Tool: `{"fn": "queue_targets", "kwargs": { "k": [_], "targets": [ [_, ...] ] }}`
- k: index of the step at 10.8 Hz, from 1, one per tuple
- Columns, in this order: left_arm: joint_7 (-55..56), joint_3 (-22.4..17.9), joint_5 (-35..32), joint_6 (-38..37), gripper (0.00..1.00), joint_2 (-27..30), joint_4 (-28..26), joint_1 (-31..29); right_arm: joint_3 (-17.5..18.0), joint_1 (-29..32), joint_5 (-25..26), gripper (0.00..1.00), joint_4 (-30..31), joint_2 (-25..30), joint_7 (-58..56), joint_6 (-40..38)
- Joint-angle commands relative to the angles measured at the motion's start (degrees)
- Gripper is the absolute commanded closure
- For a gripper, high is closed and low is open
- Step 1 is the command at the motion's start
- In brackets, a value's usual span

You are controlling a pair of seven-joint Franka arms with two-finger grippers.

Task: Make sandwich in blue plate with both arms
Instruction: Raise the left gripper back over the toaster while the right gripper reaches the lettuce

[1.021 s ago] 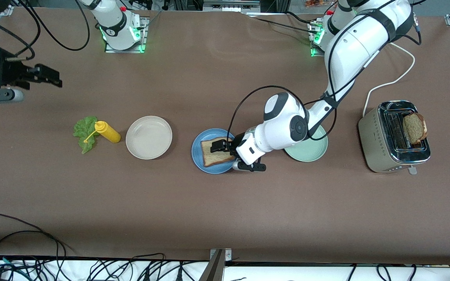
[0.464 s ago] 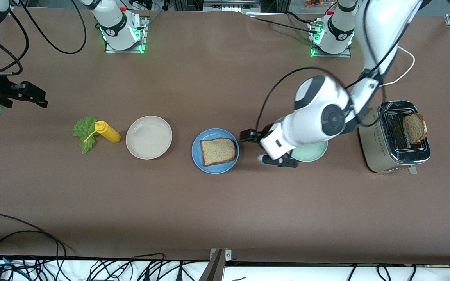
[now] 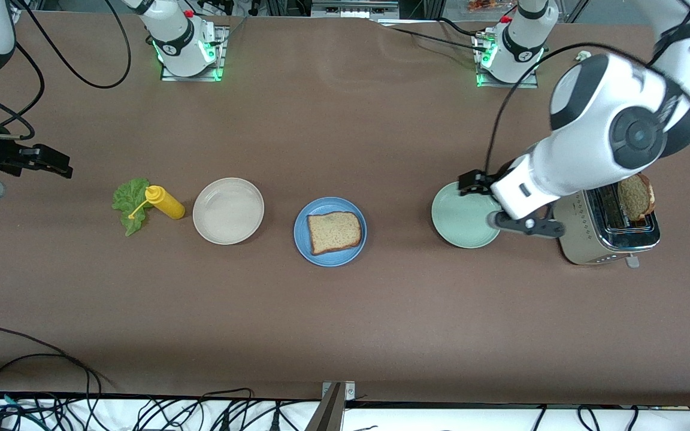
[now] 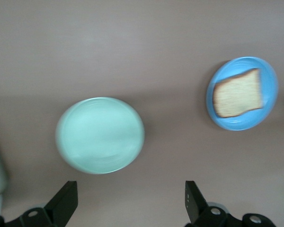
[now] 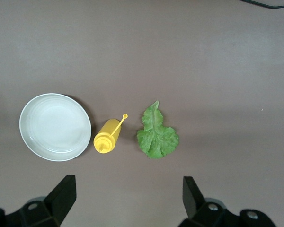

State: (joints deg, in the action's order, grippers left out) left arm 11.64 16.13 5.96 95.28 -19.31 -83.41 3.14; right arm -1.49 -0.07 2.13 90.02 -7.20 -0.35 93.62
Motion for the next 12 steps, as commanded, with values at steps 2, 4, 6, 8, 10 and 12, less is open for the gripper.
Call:
{"fn": "queue_targets", "kwargs": {
  "k": [2, 4, 6, 8, 10, 12],
  "targets": [
    [-2.7, -3.6, -10.2, -3.7, 0.00, 8.0, -3.1, 0.6, -0.2, 1.9, 0.0, 0.00, 0.3, -2.1, -1.9, 0.2],
    [-7.7, -6.6, -9.7, -4.0, 0.00, 11.0, -3.2, 0.5, -0.2, 5.8, -6.1, 0.00, 0.4, -6.0, -6.8, 0.8],
    [-11.8, -9.4, -8.3, -5.0, 0.00, 14.5, -4.4, 0.2, -0.2, 8.4, -7.8, 0.00, 0.3, -9.8, -10.9, 1.6],
    [-13.6, -12.3, -5.3, -5.7, 0.00, 17.8, -6.0, -0.2, -0.2, 10.5, -7.9, 0.03, 0.4, -14.4, -16.1, 5.1],
    [-15.7, -14.1, -5.3, -5.4, 0.00, 22.4, -10.2, -0.2, -0.1, 11.9, -8.1, 0.04, 0.5, -18.1, -19.2, 7.9],
    [-16.0, -14.7, -5.2, -5.4, 0.00, 23.8, -11.0, -0.2, -0.1, 12.0, -9.2, 0.14, 1.0, -22.1, -19.9, 8.4]
  ]
}}
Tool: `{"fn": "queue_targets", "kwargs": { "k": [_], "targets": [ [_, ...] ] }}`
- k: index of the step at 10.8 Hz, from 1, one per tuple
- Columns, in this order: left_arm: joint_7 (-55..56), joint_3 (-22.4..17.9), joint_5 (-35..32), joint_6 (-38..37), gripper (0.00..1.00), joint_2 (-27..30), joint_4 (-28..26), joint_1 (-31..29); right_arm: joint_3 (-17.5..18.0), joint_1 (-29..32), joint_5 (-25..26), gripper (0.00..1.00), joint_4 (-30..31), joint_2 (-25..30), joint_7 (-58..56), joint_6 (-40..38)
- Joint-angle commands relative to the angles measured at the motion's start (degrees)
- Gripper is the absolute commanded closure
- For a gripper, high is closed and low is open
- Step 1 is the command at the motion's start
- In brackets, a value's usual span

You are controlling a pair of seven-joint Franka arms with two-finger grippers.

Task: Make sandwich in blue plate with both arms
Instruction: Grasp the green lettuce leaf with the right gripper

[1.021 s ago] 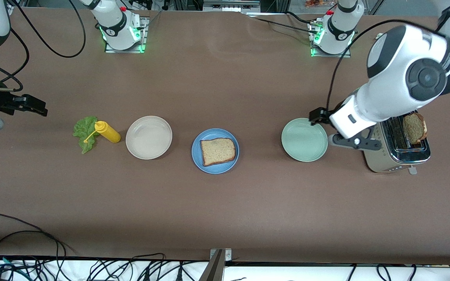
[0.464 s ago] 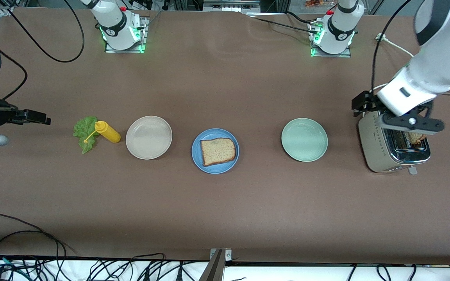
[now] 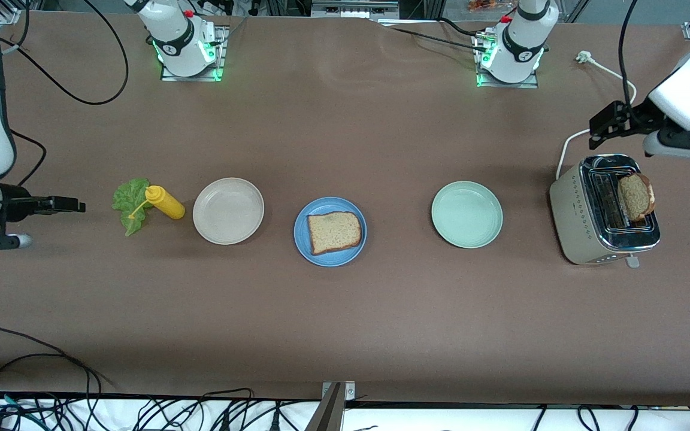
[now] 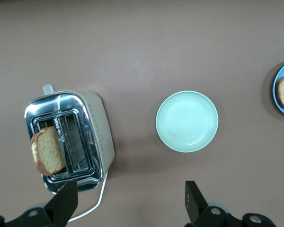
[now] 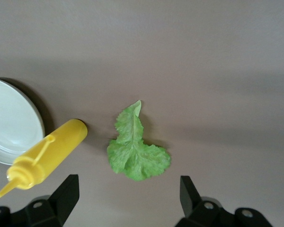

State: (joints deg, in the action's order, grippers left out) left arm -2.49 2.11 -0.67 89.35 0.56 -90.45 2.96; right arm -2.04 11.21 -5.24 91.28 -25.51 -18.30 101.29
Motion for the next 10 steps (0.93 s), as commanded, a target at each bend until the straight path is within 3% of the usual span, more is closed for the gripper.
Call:
{"fn": "queue_targets", "kwargs": {
  "k": [1, 5, 7, 10],
  "targets": [
    [-1.9, -0.7, 1.5, 0.6, 0.00, 3.9, -3.9, -0.1, 0.5, 0.7, -2.6, 0.17, 0.0, -5.8, -2.1, 2.2],
    [-1.8, -0.7, 1.4, 0.4, 0.00, 3.4, -2.3, -1.2, 0.7, 0.7, -2.9, 0.21, 3.0, -10.7, -2.3, 7.6],
    [-1.8, -0.7, 1.5, 0.4, 0.00, 3.3, -1.8, -1.6, 0.8, 0.7, -3.0, 0.29, 3.6, -12.5, -2.5, 8.1],
    [-1.6, -0.7, 1.9, 0.3, 0.00, 3.1, -0.6, -1.6, 0.7, 0.8, -3.0, 0.62, 4.8, -14.0, -2.5, 8.0]
  ]
}}
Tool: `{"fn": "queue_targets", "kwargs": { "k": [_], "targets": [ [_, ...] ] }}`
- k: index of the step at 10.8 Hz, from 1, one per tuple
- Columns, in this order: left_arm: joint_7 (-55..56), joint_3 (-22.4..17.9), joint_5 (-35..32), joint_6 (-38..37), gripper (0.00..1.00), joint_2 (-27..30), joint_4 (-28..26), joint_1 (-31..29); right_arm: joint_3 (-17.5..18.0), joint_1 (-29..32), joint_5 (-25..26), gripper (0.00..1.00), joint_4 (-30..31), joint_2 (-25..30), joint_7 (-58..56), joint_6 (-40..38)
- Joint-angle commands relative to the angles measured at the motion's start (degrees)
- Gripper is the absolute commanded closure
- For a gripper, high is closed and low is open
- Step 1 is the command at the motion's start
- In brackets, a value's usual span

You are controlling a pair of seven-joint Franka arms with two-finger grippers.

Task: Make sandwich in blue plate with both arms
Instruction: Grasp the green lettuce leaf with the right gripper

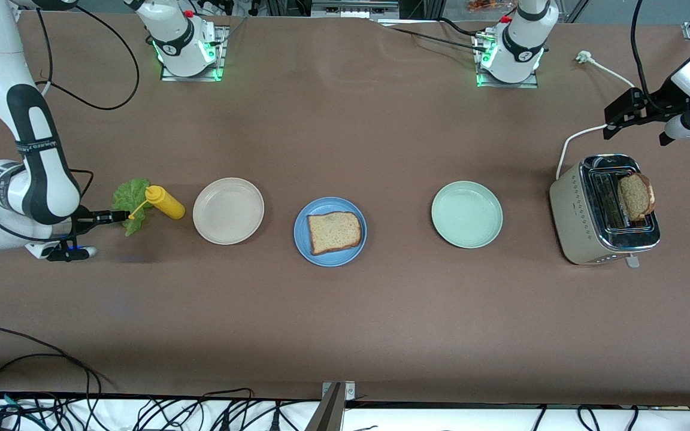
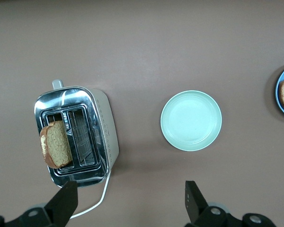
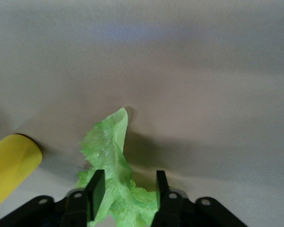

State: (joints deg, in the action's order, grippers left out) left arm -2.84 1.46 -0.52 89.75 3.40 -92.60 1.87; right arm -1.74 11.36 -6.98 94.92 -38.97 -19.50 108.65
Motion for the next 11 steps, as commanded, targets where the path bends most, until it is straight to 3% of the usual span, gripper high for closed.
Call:
{"fn": "queue_targets", "kwargs": {
  "k": [1, 2, 3, 6, 11],
  "targets": [
    [-1.3, -0.1, 4.3, -0.1, 0.00, -0.1, 1.6, -1.7, 0.4, 0.8, -1.2, 0.85, 0.9, -0.8, -1.2, 0.5],
    [-1.3, -0.1, 6.0, -0.1, 0.00, -0.1, 1.7, -3.1, 0.4, 0.7, -1.3, 0.96, 0.7, -0.8, -0.6, -0.2],
    [-1.4, -0.1, 6.2, -0.1, 0.00, -0.1, 1.6, -3.2, 0.4, 0.6, -1.2, 1.00, 0.6, -0.8, -0.6, -0.5],
    [-1.9, 0.0, 5.4, -0.8, 0.00, 0.0, 1.5, -3.2, 0.2, 0.6, -1.1, 1.00, -0.9, 0.0, -1.3, -0.9],
    [-2.3, 0.4, 2.5, -0.8, 0.00, 0.4, 1.0, -3.3, -1.8, 1.5, -0.8, 1.00, -15.1, 1.2, -1.4, -22.7]
  ]
}}
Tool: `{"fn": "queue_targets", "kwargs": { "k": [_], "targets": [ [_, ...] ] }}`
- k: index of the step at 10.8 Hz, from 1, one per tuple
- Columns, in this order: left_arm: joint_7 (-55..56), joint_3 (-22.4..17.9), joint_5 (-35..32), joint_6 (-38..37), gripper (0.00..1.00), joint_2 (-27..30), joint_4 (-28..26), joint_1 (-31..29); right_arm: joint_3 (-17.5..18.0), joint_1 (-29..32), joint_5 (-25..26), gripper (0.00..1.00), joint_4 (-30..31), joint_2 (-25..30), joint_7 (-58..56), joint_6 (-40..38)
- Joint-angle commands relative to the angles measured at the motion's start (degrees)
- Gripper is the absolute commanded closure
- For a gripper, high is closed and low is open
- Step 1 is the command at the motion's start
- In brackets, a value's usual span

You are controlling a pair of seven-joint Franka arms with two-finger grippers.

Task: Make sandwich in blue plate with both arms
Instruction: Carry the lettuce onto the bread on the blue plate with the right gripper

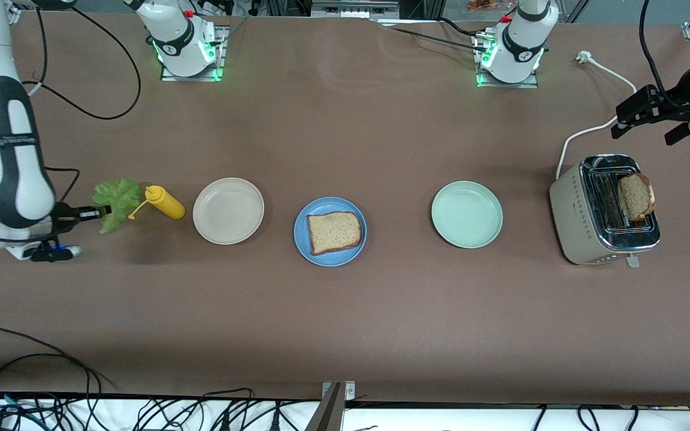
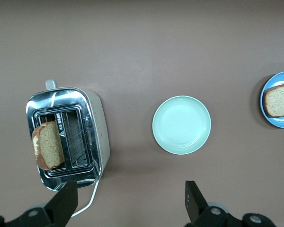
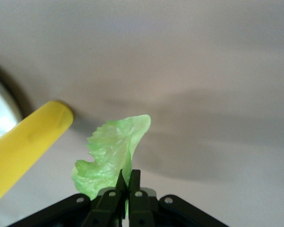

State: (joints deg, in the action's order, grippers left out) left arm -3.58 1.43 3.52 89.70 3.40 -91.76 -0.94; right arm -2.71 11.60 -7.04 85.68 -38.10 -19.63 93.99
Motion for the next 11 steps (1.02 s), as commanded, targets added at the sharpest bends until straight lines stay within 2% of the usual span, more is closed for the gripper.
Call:
{"fn": "queue_targets", "kwargs": {
  "k": [1, 3, 5, 6, 8, 9, 10, 11],
  "targets": [
    [-1.6, 0.3, -1.5, -0.8, 0.00, 0.4, -0.1, -0.5, -1.1, 1.7, -0.8, 1.00, -8.4, 0.9, -0.7, -12.7],
    [-1.6, 0.3, -1.5, -0.8, 0.00, 0.4, -0.2, -0.5, -1.0, 1.9, -0.8, 1.00, -12.4, 2.9, 1.6, -19.7],
    [-1.6, 0.2, -1.5, -0.7, 0.00, 0.1, -0.1, -0.5, 0.3, 1.2, -1.0, 1.00, -14.3, 5.0, 9.3, -23.4],
    [-1.6, 0.2, -1.4, -0.5, 0.00, -0.1, 0.4, -0.5, 2.3, 0.8, -1.1, 1.00, -14.3, 6.2, 13.9, -23.4],
    [-1.6, 0.2, -1.4, -0.2, 0.00, -0.6, 0.6, -0.5, 8.3, 0.8, -1.1, 1.00, -14.3, 7.2, 24.9, -23.3],
    [-1.6, 0.1, -1.3, -0.1, 0.00, -0.9, 0.8, -0.5, 11.7, 0.7, -2.7, 1.00, -14.3, 7.0, 29.7, -22.6],
    [-1.5, 0.1, -1.0, -0.2, 0.00, -1.5, 0.9, -0.4, 13.4, 0.2, -5.8, 1.00, -14.3, 6.4, 35.3, -21.0],
    [-1.4, 0.1, -1.0, -0.2, 0.00, -2.2, 1.4, -0.3, 13.6, -1.3, -8.1, 1.00, -14.1, 6.4, 40.8, -17.8]
  ]
}}
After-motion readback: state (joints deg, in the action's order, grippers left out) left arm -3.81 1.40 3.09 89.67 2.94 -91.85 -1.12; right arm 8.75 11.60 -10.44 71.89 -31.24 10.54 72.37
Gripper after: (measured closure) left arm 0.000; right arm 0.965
